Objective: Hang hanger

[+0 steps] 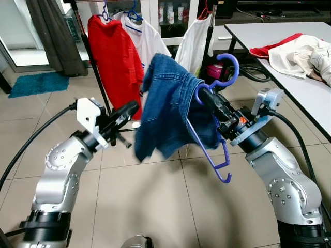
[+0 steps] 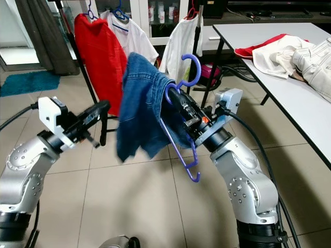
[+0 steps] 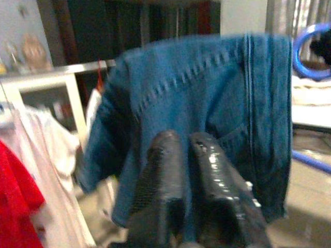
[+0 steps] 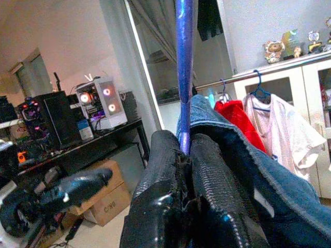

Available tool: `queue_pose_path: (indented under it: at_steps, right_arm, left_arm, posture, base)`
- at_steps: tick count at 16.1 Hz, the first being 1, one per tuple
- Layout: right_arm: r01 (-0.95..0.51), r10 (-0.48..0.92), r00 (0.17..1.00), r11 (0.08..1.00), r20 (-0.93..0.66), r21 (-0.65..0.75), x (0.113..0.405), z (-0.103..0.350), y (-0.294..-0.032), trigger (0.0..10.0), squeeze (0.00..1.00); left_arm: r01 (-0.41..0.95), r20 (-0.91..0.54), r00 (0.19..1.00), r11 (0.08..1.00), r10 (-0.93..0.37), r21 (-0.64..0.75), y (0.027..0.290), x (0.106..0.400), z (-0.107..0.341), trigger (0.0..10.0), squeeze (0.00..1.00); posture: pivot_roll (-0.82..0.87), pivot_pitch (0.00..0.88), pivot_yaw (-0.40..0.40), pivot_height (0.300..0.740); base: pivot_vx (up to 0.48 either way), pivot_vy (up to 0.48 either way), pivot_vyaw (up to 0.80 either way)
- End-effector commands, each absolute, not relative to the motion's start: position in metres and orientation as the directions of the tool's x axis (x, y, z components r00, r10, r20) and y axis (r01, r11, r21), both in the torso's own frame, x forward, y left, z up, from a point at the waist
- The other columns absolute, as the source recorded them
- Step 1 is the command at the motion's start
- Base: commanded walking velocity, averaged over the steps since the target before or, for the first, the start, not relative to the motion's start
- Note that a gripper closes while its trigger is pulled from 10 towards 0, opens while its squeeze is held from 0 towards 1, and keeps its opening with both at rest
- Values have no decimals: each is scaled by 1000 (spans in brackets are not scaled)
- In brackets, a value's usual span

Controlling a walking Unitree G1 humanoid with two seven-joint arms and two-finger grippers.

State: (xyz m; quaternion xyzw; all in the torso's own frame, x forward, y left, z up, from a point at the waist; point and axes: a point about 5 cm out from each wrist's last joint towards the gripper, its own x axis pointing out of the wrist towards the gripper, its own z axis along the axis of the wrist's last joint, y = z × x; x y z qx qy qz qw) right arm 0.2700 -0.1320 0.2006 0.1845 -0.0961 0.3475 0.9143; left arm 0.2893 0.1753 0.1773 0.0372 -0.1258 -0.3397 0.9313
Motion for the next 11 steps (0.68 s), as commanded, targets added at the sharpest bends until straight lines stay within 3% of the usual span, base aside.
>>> queue_pose_path:
  at_steps: [1, 8, 11]
  right_arm:
    - [-684, 591, 720, 691, 364, 233, 271, 214, -132, 10000, 0]
    - [-693, 596, 710, 686, 375, 221, 272, 219, -129, 10000, 0]
    - [-696, 597, 707, 684, 380, 220, 270, 221, -127, 10000, 0]
  left_arm:
    - [601, 243, 742, 780, -625, 173, 177, 293, 183, 10000, 1000]
    - [652, 299, 692, 747, -657, 134, 165, 305, 186, 10000, 1000]
    - [663, 269, 673, 723, -689, 194, 161, 314, 187, 10000, 1000]
  posture:
    - [-34, 27, 44, 740]
    - [-43, 27, 42, 740]
    - [-48, 28, 52, 740]
  base:
    - [0, 0, 0]
    - [0, 0, 0]
    - [0, 0, 0]
